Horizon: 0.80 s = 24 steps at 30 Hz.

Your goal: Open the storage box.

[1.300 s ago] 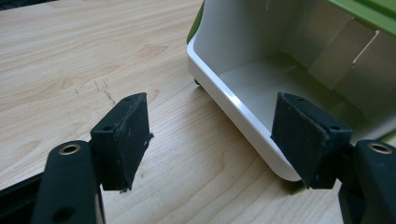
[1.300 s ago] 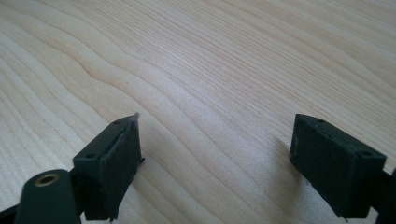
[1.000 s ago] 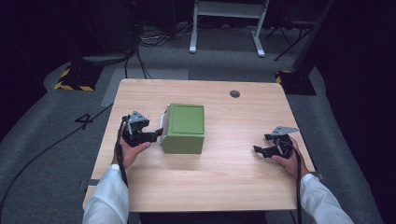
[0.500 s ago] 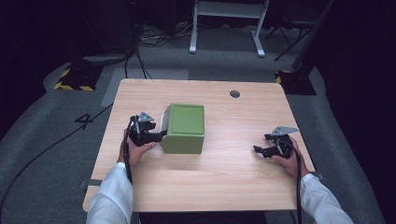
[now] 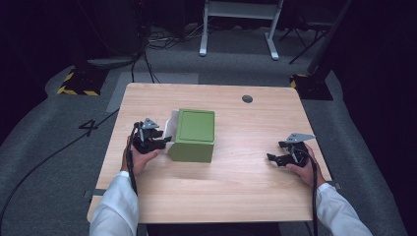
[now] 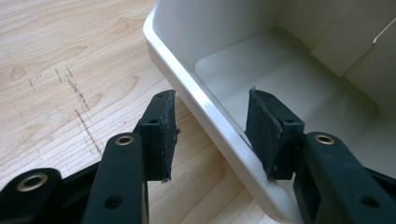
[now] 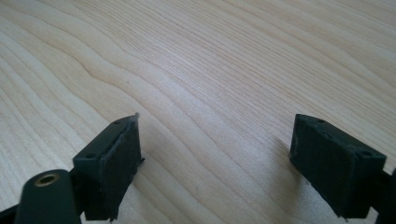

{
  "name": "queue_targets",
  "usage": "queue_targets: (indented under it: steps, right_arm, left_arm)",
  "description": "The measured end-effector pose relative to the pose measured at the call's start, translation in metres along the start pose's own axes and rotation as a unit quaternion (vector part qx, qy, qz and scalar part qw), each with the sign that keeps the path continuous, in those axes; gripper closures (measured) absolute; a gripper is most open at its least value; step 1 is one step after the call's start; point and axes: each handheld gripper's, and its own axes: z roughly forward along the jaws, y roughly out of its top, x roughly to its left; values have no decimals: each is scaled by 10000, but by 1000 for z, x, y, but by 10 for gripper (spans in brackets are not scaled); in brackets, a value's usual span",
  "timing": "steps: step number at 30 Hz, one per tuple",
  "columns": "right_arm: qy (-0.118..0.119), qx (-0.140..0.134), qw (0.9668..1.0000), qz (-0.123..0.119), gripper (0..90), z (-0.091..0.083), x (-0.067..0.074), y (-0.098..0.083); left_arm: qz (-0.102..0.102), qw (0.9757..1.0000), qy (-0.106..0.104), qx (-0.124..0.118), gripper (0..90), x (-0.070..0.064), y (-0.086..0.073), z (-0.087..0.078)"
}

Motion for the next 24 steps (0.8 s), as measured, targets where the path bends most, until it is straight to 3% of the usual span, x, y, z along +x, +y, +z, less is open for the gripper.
queue_targets:
  steps: [24]
  right_arm:
    - [2, 0, 10000, -4, 164, 0, 0, 0]
  left_arm:
    - [-177, 9997, 130, 61, 603, 27, -16, -13]
